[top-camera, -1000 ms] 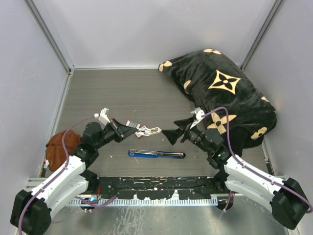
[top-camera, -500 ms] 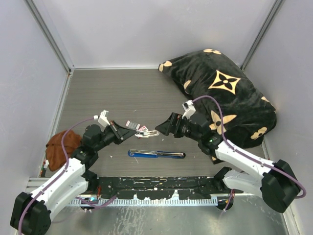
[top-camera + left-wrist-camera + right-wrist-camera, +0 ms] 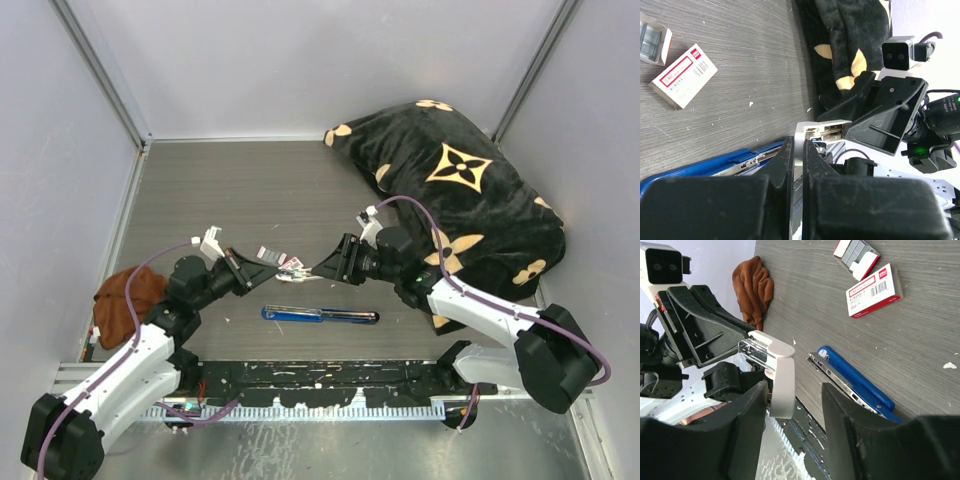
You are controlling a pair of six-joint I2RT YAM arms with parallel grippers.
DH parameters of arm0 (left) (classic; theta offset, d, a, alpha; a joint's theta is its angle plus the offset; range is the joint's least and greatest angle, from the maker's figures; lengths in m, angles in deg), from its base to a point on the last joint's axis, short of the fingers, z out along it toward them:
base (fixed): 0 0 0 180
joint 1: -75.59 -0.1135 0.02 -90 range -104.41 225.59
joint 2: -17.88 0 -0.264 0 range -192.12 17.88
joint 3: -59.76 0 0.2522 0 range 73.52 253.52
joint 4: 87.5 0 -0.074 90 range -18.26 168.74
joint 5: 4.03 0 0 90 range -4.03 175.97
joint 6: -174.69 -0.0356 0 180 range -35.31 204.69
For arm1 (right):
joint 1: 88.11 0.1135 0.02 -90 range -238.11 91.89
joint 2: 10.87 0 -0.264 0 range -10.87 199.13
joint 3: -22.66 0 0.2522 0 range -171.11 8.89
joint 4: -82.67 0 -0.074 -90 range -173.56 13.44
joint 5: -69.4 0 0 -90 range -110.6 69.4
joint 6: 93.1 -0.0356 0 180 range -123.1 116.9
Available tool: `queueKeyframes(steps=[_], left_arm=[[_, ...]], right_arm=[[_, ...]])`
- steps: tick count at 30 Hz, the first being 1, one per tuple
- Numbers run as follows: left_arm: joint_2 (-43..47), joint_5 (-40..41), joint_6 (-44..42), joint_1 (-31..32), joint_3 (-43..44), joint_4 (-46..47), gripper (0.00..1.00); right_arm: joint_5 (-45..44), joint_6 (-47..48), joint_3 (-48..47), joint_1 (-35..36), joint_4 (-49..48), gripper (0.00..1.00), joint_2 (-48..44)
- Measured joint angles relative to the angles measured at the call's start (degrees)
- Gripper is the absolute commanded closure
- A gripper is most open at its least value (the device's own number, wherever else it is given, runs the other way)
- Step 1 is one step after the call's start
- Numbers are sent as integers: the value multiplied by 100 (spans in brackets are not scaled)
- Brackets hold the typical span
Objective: Load the staples into the stapler
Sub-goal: Place the stapler at the center of the board.
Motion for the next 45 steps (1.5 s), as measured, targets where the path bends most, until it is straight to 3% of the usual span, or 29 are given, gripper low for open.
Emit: queueKeyframes(steps=[7, 10, 11, 18, 23, 31, 42, 45], left_arm=[[28, 13, 31, 0, -166, 133, 100], [74, 24, 37, 0, -236, 223, 92], [98, 35, 31, 0, -254, 240, 86], [122, 179, -275, -11, -319, -33, 25], [195, 378, -664, -11, -114, -813, 7], [623, 1333, -1443, -35, 979, -2476, 3], [518, 1735, -1823, -48, 1233, -3300, 2], [496, 1744, -1825, -48, 1233, -3344, 2]], right_arm=[[107, -208, 2, -2, -160, 88, 20], [164, -369, 59, -70, -295, 98, 20], [197, -415, 90, -105, -354, 99, 20], [223, -472, 157, -280, -369, 99, -114], [-457, 31, -155, -304, 704, 99, -168], [-1506, 680, -813, -304, 2179, 99, 251], [-1834, 920, -1117, -308, 2527, 99, 1099], [-1838, 931, -1152, -313, 2518, 93, 1207]])
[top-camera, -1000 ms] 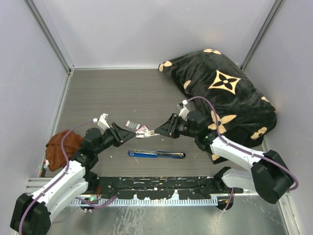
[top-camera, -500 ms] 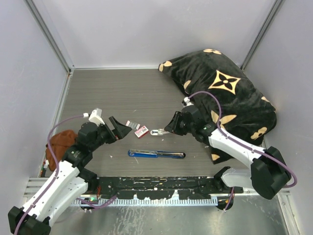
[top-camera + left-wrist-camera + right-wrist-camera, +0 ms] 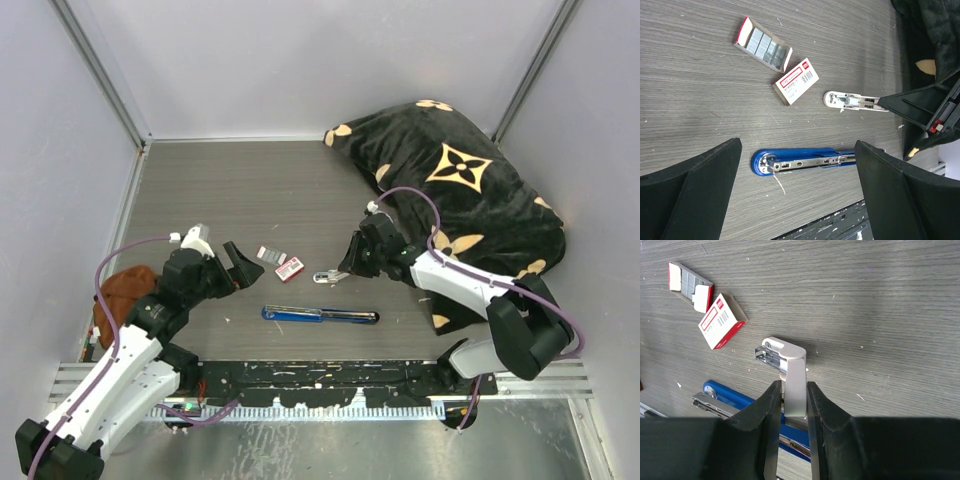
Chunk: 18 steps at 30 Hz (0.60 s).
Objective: Load the staples into the stapler
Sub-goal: Place the stapler at the center of the board.
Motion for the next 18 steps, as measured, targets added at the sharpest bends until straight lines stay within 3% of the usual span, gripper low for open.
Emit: queueKeyframes(steps=[6, 12, 18], left_arm=[[-13, 0, 7, 0, 0, -9, 2], [-2, -2, 13, 0, 0, -11, 1], [177, -2, -22, 0, 2, -57, 1]], right_arm=[[-22, 9, -4, -90, 0, 71, 81], [-35, 90, -4, -181, -9, 42, 116], [-155, 240, -4, -291, -20, 31, -13]])
